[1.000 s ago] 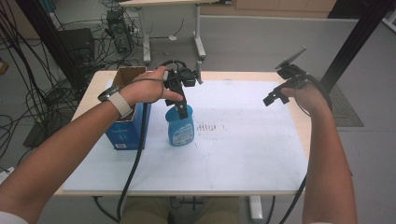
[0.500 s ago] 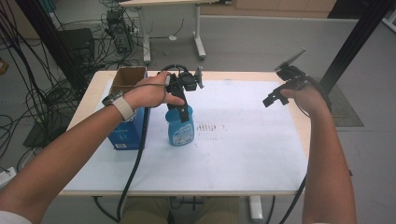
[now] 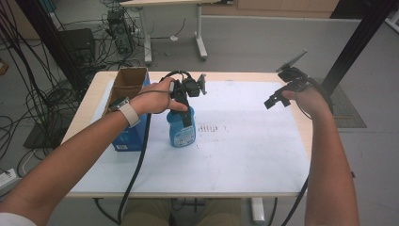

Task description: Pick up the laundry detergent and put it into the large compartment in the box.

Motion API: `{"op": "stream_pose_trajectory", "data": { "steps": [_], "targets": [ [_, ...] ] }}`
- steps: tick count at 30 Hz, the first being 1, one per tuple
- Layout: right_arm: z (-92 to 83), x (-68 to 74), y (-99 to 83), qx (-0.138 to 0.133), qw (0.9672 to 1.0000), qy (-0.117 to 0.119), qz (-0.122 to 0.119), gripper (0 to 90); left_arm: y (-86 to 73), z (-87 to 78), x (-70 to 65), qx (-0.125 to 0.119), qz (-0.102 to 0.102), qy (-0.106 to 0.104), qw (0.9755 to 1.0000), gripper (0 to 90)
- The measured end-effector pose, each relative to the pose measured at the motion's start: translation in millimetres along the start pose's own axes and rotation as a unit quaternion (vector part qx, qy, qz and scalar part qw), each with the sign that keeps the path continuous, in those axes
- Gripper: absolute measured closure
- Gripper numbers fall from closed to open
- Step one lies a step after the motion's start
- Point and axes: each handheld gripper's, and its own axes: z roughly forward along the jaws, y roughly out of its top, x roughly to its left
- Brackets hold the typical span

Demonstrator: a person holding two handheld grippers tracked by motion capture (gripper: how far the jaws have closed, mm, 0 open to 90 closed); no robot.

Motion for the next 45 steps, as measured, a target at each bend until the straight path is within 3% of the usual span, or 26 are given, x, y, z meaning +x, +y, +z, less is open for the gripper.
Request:
{"op": "stream_pose_trajectory", "data": {
  "steps": [24,45],
  "targets": [
    [2.6,-2.6,-3.6,-0.002,1.0,0.003,0.001,5.5,0.9,15.2,0.5,-0.001,-0.004,0.005,1.0,15.4],
    [2.3,-1.7,-4.3,-0.003,1.0,0.003,-0.001,5.5,2.1,18.0,-4.1,-0.002,-0.003,0.019,0.9998,27.6]
  ]
}}
